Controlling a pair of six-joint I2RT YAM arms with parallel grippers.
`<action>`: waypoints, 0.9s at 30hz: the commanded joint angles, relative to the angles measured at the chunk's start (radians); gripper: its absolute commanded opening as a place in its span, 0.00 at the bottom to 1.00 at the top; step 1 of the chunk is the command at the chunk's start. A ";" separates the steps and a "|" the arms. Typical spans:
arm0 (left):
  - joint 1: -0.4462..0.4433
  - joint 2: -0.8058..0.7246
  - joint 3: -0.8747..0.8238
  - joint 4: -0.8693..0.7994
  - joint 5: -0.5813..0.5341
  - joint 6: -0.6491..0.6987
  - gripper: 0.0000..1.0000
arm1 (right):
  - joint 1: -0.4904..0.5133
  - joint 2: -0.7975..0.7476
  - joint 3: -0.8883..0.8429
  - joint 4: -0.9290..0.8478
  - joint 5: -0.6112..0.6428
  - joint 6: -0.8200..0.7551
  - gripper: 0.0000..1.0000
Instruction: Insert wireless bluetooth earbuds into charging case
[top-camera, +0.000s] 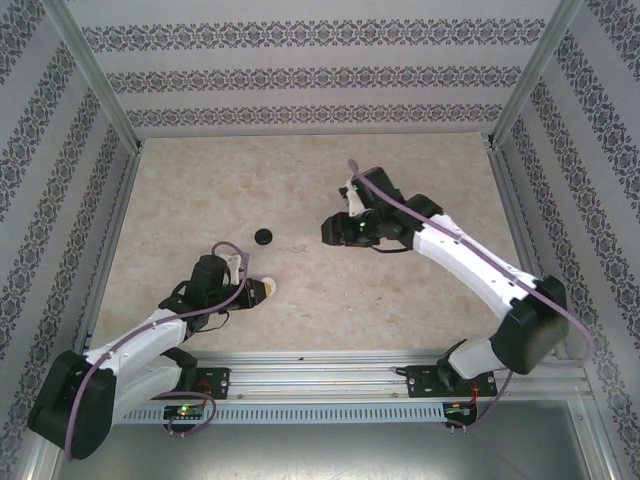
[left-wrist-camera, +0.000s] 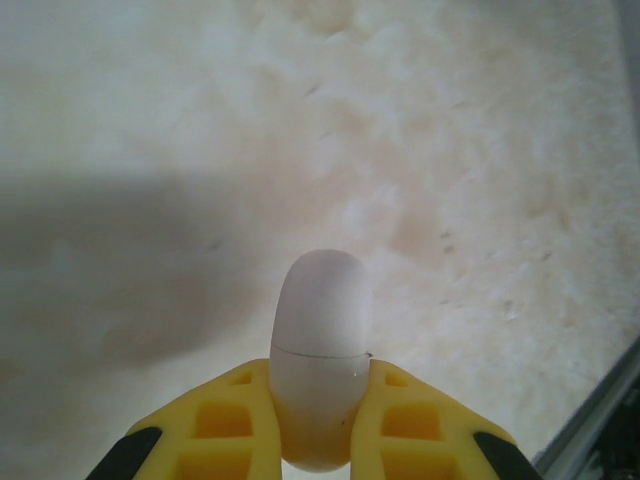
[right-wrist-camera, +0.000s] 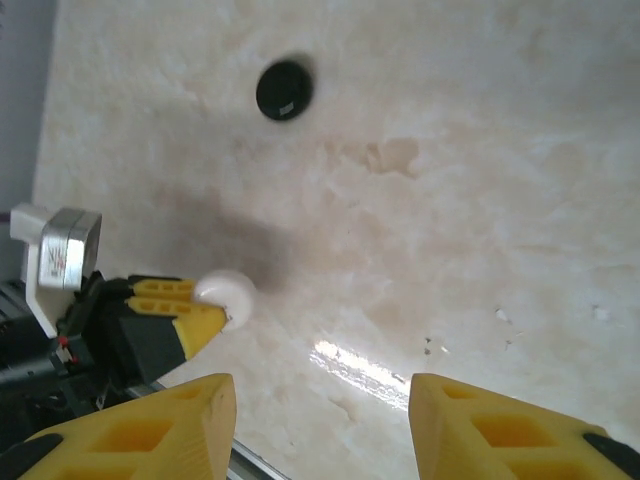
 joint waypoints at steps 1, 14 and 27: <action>0.026 0.058 0.012 -0.032 0.041 -0.030 0.04 | 0.046 0.070 0.009 0.002 0.013 -0.031 0.49; 0.079 0.271 0.125 -0.228 -0.003 0.021 0.26 | 0.088 0.166 -0.010 0.012 0.010 -0.040 0.50; 0.092 0.165 0.228 -0.404 -0.088 0.107 0.54 | 0.000 0.031 -0.042 -0.010 0.109 -0.085 0.52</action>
